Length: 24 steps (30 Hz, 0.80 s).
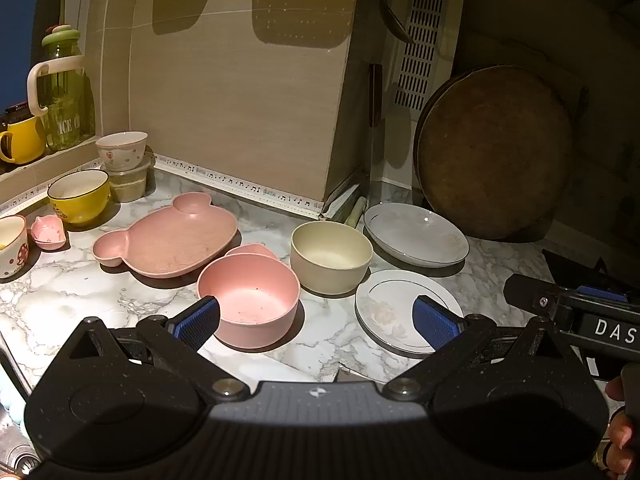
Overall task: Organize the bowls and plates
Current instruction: 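Move both grippers toward the white plates beside the wooden cutting board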
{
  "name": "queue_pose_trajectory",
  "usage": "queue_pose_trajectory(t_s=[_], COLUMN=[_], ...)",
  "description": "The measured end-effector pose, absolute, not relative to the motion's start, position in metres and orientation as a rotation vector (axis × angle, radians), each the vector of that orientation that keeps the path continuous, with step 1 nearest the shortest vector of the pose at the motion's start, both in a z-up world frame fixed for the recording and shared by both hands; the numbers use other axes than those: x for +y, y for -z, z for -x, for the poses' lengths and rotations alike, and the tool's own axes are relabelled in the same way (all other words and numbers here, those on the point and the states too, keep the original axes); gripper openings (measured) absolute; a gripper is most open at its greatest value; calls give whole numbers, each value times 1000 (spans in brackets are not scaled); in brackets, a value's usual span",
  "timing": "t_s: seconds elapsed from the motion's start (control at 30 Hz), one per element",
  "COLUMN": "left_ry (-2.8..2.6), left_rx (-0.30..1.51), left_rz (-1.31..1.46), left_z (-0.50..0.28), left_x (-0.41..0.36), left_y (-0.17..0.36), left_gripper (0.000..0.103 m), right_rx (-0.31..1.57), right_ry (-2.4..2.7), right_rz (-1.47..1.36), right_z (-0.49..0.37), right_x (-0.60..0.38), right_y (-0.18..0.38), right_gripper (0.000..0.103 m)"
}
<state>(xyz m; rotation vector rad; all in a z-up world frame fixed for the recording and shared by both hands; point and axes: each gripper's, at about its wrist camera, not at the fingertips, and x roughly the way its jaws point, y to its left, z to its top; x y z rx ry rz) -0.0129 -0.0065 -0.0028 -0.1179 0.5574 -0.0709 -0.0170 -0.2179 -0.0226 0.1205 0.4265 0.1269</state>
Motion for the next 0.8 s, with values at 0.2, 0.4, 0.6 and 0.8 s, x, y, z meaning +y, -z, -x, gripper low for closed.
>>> queue_pose_trajectory(t_s=[0.2,0.4,0.6,0.8], left_ry=[68,63,61,66], left_rx=[548,544,534,530], left_rz=[116,122,127,127], left_z=[14,15,16,13], left_x=[-6,-2,0,0], left_y=[1,0,-2,-2], left_gripper=[103,103,103,103], right_rx=[410,405,401,396], right_ry=[-140,-147,-153,-154], right_rz=[-114,-107,-104,-100], right_z=[19,19,18,18], right_x=[-217,-214,-212,-211], right_y=[20,19,18,18], right_gripper=[103,102,102,102])
